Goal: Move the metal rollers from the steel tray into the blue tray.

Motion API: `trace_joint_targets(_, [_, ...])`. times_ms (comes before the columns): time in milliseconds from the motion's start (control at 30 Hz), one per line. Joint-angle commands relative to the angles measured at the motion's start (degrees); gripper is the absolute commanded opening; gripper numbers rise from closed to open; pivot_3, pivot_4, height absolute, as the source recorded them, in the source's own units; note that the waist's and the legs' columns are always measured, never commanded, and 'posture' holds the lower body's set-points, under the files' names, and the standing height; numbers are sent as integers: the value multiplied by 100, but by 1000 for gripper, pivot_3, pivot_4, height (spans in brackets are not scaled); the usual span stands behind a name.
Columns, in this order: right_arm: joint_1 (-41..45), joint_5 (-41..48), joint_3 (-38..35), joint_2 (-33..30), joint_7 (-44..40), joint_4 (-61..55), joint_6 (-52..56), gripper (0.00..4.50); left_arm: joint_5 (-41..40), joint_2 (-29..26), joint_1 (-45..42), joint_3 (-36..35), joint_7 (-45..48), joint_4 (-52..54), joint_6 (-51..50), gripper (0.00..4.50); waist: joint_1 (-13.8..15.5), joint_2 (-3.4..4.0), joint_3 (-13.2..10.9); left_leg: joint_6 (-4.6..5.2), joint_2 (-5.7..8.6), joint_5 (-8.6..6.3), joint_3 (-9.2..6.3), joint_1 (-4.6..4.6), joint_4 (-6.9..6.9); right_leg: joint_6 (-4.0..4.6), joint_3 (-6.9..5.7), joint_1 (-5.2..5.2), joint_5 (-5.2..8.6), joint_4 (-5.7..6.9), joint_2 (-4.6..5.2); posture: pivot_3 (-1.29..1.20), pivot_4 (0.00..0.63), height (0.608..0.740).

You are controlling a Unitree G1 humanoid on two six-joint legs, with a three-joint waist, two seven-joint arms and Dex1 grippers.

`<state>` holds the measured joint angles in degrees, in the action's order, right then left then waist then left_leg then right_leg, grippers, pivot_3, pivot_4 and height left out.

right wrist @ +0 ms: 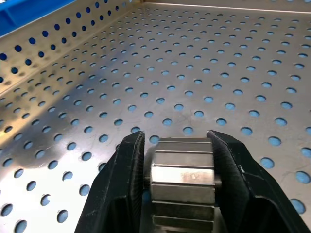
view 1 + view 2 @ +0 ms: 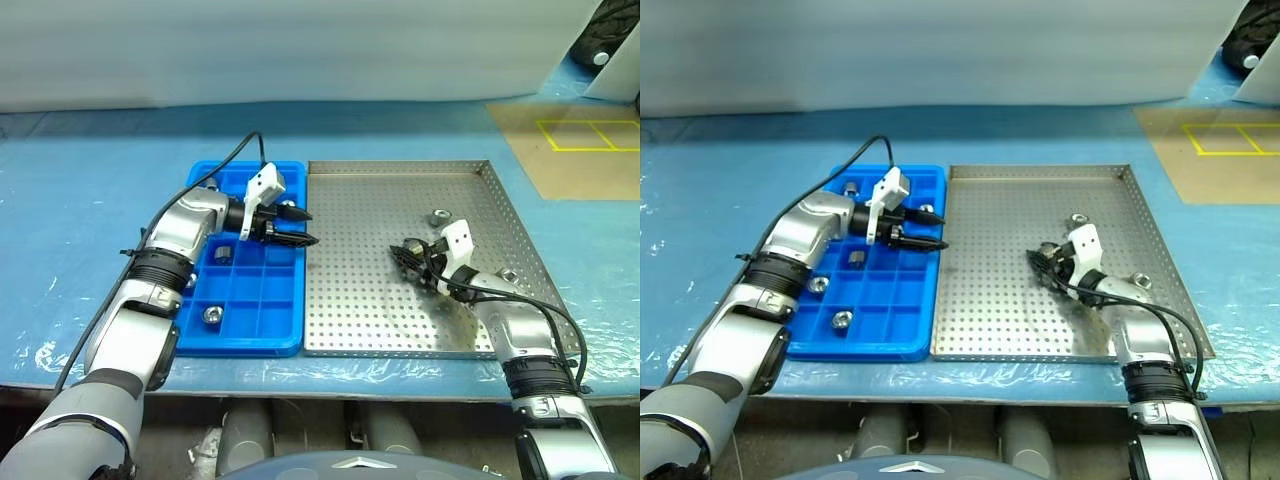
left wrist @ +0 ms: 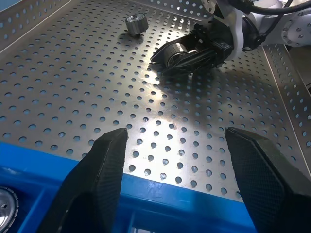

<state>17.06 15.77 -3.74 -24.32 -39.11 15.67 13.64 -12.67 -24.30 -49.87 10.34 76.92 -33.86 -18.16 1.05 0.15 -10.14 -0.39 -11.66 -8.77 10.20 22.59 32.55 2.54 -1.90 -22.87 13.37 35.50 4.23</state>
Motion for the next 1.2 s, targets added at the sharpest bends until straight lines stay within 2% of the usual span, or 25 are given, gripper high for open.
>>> trace_joint_targets(33, [-103,22,74,13,-131,-113,120,1264,-73,-137,-162,-284,-69,-55,64,3397,-2,0,0,0,0,0,0,0,-3,0,0,-1,0,-3,0,-209,150,740])
trace_joint_targets(167, [207,0,117,77,-28,-369,212,1247,-121,-288,-438,-663,-414,-408,62,3397,-5,-3,-3,0,1,1,2,3,-14,0,-1,-5,0,-13,0,-180,150,740])
trace_joint_targets(233, [521,158,161,135,-136,-661,368,1247,-372,-491,-693,-1001,-387,-549,-259,3397,-16,-3,-8,-2,0,2,3,12,-14,0,-1,-19,0,-9,-1,-159,150,740])
trace_joint_targets(433, [1411,496,461,357,-640,-1090,852,1247,-450,-1112,-466,-1109,-69,-64,-543,3397,49,2,-9,-5,-2,13,5,42,-38,4,-2,-69,1,5,-6,-82,150,740])
trace_joint_targets(533, [1930,628,903,685,-1129,-1007,1042,1247,-617,-1576,205,-1217,19,876,-888,3397,102,2,-9,6,-4,16,5,55,-44,10,-9,-81,5,4,-5,15,150,740])
trace_joint_targets(733, [2342,373,1493,1078,-1751,-332,748,1247,-1076,-2141,1719,-1647,-210,2671,-1498,3397,374,0,-10,-8,-14,25,-4,120,-44,23,-42,-140,13,20,-3,140,150,740])
trace_joint_targets(933, [2615,167,1819,1376,-2210,305,431,1247,-1508,-2393,2857,-2313,-777,3797,-2095,3397,611,-1,-11,-39,-14,22,-14,124,-36,24,-63,-134,14,22,5,243,150,740])
trace_joint_targets(1200, [2478,4,2268,1660,-2741,589,429,1247,-1944,-2432,3717,-2558,-1243,4780,-2481,3397,730,-1,-10,-58,-18,33,-29,105,-41,23,-67,-116,14,31,5,307,150,740])
